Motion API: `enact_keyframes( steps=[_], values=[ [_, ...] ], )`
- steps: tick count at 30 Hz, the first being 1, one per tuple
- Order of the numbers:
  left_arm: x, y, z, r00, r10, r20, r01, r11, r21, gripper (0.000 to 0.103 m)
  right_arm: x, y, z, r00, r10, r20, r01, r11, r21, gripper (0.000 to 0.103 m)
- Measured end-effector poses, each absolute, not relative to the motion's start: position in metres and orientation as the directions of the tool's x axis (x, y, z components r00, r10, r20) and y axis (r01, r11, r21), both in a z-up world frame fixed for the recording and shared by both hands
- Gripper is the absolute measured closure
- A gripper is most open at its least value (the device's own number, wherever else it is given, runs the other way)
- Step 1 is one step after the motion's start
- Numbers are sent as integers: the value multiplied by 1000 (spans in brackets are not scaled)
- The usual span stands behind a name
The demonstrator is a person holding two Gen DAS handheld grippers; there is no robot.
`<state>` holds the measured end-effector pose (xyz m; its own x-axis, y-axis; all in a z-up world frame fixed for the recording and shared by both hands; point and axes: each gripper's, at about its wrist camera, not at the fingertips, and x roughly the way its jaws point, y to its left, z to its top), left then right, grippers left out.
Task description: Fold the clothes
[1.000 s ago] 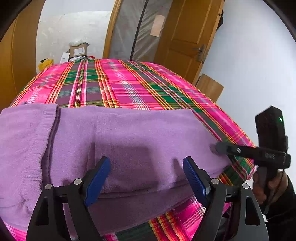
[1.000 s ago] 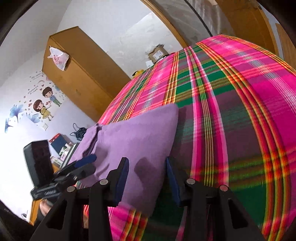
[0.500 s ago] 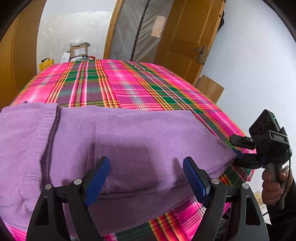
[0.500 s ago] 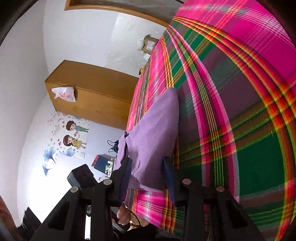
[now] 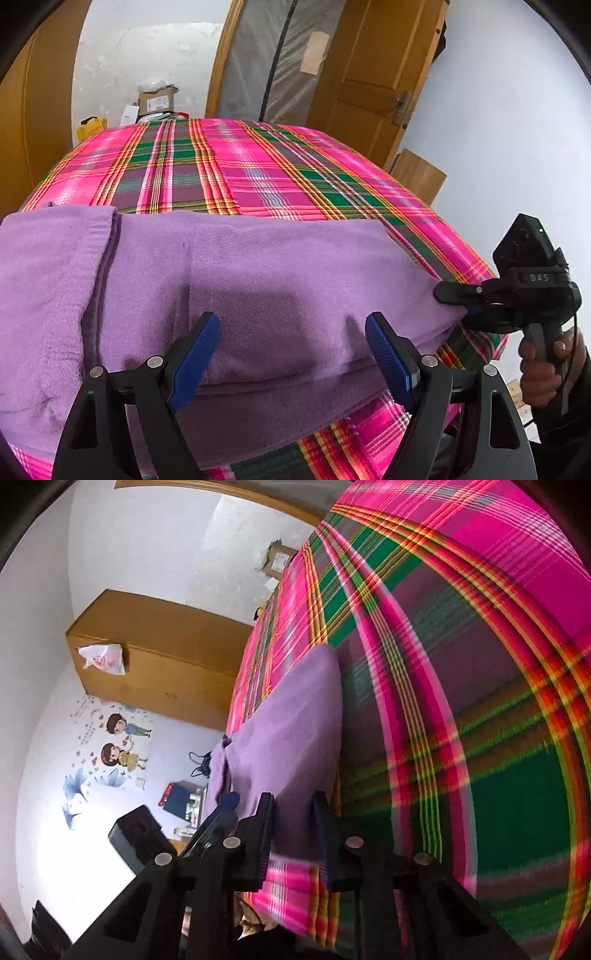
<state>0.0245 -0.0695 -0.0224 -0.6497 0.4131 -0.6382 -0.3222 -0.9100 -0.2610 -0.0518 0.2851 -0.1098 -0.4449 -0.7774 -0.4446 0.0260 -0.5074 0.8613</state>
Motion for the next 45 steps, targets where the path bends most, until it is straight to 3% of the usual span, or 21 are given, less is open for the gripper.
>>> enact_keyframes(
  steps=[7,14,18,19,20,34,45],
  values=[
    [25,-70,-23,-649,413,-639,-324,-910,-259,21,-48,277,-107,-457,-753,-474,23,-542,840,92],
    [26,-74,-21,-647,420,-636,-327,-907,-266,21,-45,277,-84,-495,-771,-400,90,-503,859,93],
    [25,-73,-21,-646,424,-635,-328,-905,-271,21,-49,282,-101,-466,-762,-449,-5,-505,863,89],
    [26,-73,-21,-646,425,-635,-329,-905,-271,21,-49,285,-108,-460,-761,-458,-42,-496,867,94],
    [26,-73,-21,-645,426,-634,-329,-904,-272,21,-48,286,-109,-462,-763,-452,-46,-489,871,91],
    [28,-73,-21,-649,421,-634,-323,-907,-271,21,-52,269,-96,-471,-738,-484,40,-565,824,93],
    [35,-92,-5,-690,392,-608,-275,-920,-280,21,-56,253,-35,-508,-783,-359,196,-511,837,93]
  ],
)
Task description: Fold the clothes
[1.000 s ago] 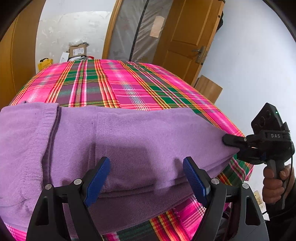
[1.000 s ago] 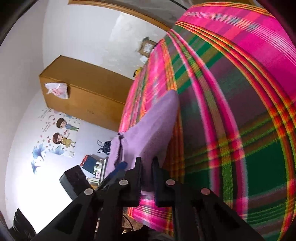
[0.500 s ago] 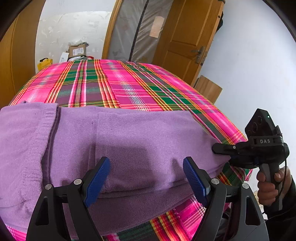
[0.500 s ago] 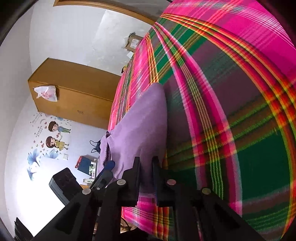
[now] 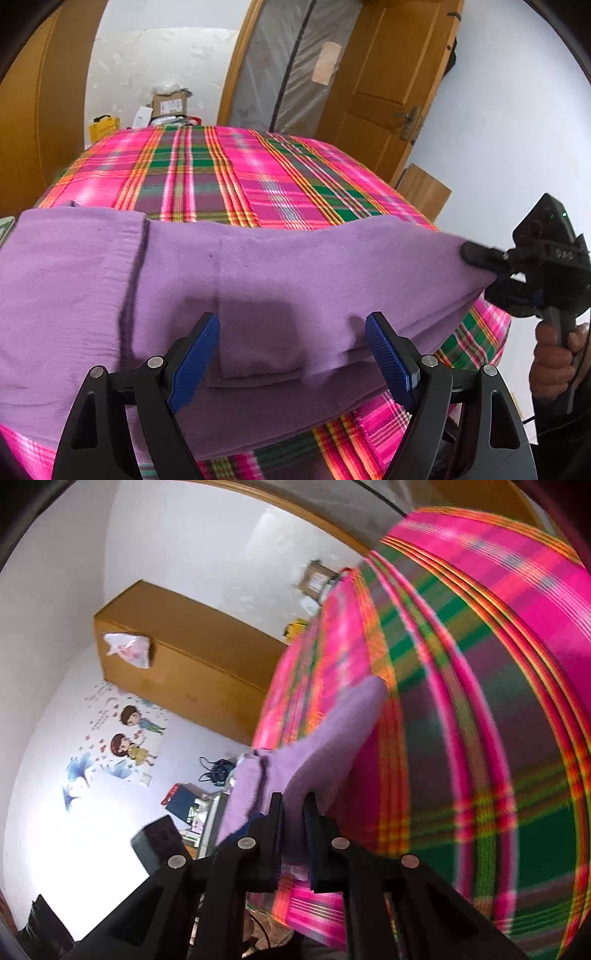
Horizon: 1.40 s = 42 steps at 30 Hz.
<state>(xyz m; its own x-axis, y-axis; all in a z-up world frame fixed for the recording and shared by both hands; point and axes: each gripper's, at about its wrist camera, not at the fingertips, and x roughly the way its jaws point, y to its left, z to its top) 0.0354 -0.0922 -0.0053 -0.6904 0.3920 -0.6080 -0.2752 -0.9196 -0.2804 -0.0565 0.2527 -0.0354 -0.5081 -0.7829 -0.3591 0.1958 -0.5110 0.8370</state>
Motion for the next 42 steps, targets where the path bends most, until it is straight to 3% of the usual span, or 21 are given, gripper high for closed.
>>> enact_keyframes(
  steps=[9,19,42],
  values=[
    [43,-119,9,-749,322,-579,-209,-944,-256,21,-71,223,18,-492,-815,-306,316,-495,809,93],
    [30,-158,1,-753,141,-643,-33,-984,-178,21,-77,188,56,-452,-847,-281,431,-483,762,93],
    [55,-230,-3,-781,72,-620,107,-963,-246,21,-111,36,99,-258,-907,-332,603,-420,678,93]
  ],
)
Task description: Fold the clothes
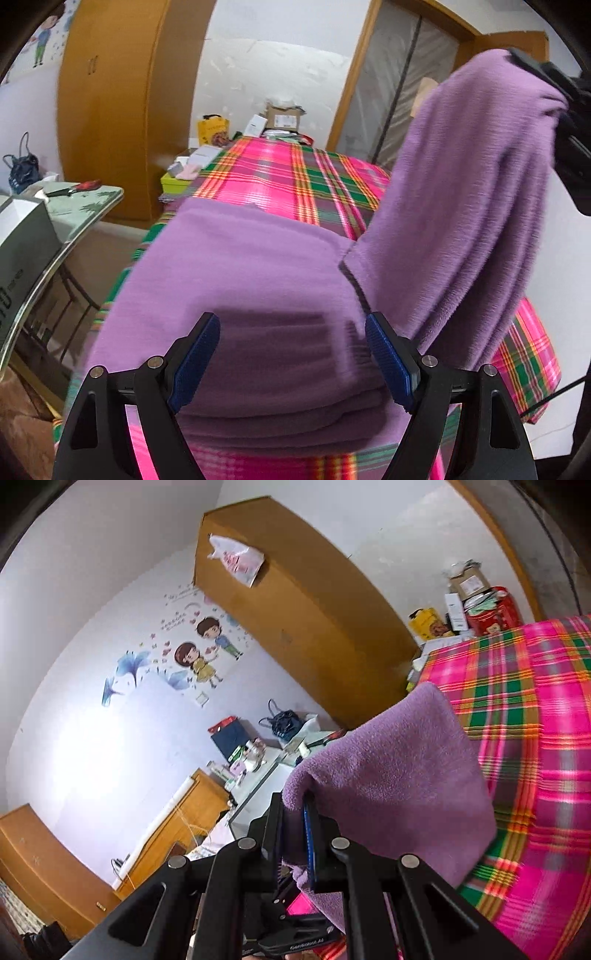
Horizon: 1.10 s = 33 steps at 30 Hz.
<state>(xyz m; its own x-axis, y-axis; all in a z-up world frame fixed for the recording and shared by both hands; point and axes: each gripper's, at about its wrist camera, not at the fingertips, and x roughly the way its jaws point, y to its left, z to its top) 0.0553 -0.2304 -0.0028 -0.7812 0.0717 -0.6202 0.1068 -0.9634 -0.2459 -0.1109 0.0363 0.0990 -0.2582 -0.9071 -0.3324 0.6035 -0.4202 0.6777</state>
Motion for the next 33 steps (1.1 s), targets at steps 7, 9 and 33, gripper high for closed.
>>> enact_keyframes(
  steps=[7,9,33],
  values=[
    [79,-268,-6,-790,14,-613,187,-947,-263,21,-128,-33,86,-156,-903,-399,625,-403,668,93],
    [85,-279,-7,-791,-4,-612,210,-941,-265,21,-130,-54,80,-126,-895,-427,630,-405,663,93],
    [112,-338,-5,-850,47,-525,201,-892,-405,21,-131,-113,35,-1,-846,-534,639,-411,651,76]
  ],
)
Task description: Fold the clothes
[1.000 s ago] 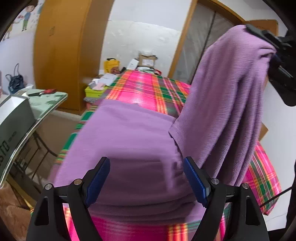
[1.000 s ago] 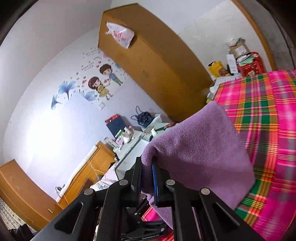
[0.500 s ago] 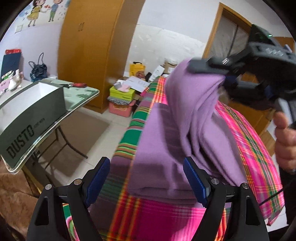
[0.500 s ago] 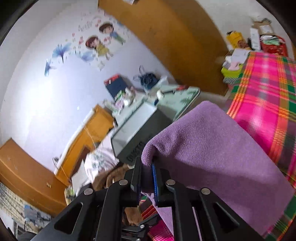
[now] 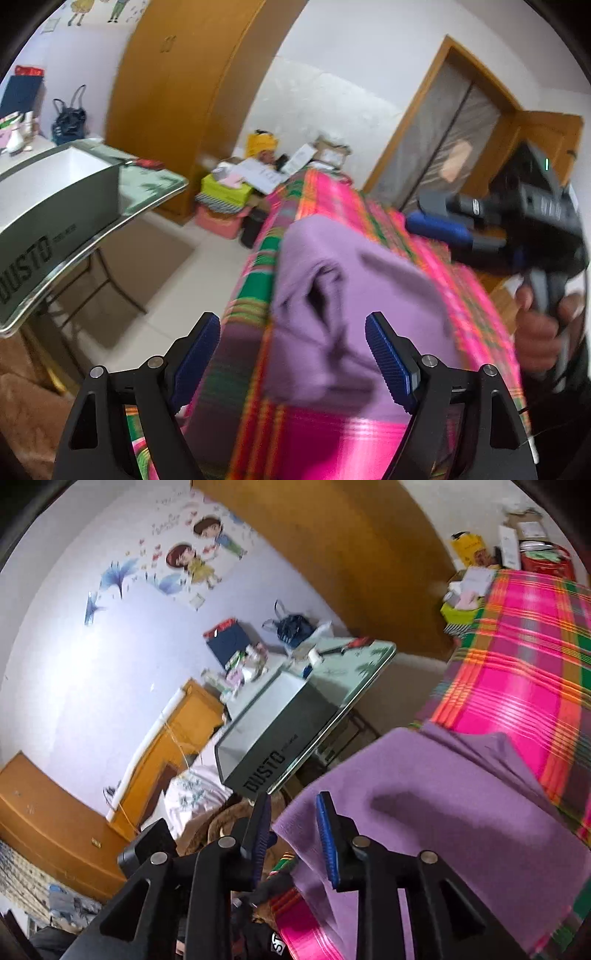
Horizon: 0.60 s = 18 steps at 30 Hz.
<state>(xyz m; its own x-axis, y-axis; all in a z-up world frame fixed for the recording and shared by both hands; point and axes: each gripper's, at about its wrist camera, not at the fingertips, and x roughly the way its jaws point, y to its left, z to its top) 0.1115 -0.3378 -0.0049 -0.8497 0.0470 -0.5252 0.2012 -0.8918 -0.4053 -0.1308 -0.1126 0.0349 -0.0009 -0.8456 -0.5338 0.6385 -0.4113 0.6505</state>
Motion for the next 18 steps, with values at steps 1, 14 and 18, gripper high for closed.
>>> enact_keyframes(
  steps=[1,14,18],
  values=[
    [108,-335,-3,-852,51,-521,190,-897,-399,20,-129,-102,36,-20,-849,-528,636,-418,648,75],
    [56,-307,-3,-812,11,-583,180,-946,-269,62,-108,-4,8,-139,-850,-508,549,-493,675,74],
    [55,-309,8,-817,36,-575,178,-933,-312,82,-99,10,-1,-172,-840,-515,545,-517,660,74]
  ],
)
